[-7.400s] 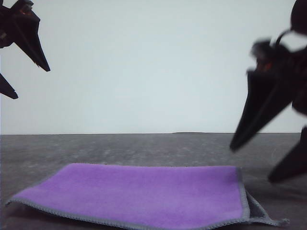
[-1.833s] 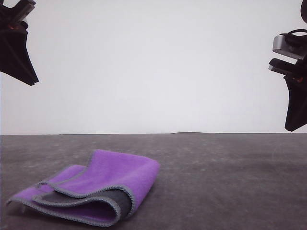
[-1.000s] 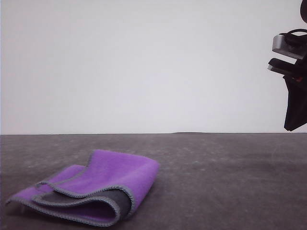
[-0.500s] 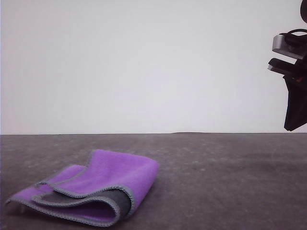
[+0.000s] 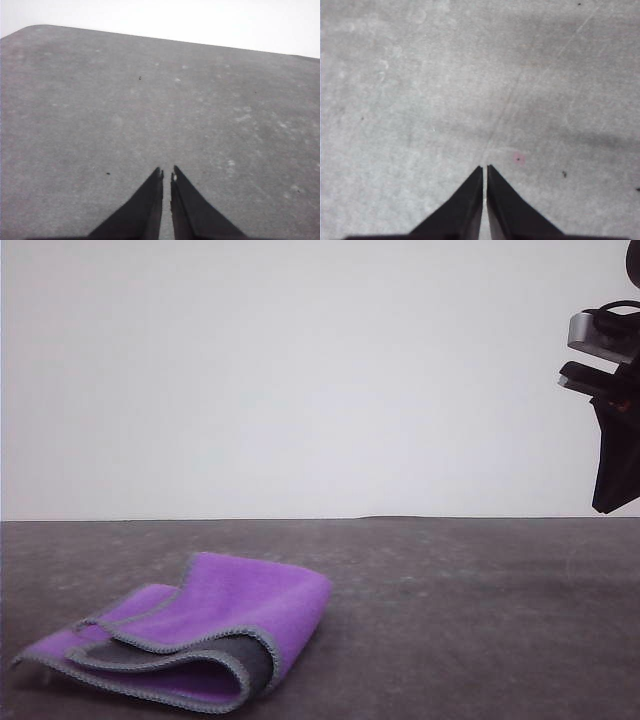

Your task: Fold clothes

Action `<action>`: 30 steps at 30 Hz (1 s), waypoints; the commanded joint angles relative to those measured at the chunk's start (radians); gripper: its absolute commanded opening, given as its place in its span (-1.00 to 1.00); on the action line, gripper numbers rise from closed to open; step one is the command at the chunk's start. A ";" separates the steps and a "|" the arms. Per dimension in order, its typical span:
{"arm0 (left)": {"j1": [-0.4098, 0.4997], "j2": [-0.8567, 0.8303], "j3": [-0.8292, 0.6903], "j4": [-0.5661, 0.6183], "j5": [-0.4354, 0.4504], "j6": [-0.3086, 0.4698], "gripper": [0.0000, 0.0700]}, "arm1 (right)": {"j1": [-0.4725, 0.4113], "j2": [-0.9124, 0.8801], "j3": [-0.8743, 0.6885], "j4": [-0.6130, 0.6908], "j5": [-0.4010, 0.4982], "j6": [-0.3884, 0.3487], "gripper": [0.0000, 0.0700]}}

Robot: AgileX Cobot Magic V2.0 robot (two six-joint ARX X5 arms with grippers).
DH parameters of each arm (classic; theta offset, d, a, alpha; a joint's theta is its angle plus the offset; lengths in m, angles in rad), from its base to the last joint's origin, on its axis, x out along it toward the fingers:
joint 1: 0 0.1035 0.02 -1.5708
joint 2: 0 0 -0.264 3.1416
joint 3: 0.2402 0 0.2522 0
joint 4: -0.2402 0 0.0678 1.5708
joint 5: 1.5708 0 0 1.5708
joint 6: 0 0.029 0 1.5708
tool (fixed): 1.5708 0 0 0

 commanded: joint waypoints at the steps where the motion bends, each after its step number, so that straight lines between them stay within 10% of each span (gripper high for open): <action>1: -0.003 -0.001 -0.021 -0.006 -0.007 0.001 -0.95 | 0.000 0.013 0.014 0.006 0.000 -0.005 -0.98; 22: -0.004 0.000 -0.021 -0.004 -0.007 0.000 -0.95 | 0.000 0.013 0.014 0.059 0.000 -0.007 -0.98; 30: -0.004 0.000 -0.020 -0.004 -0.007 0.000 -0.95 | -0.010 -0.064 -0.009 0.085 0.009 -0.156 -0.98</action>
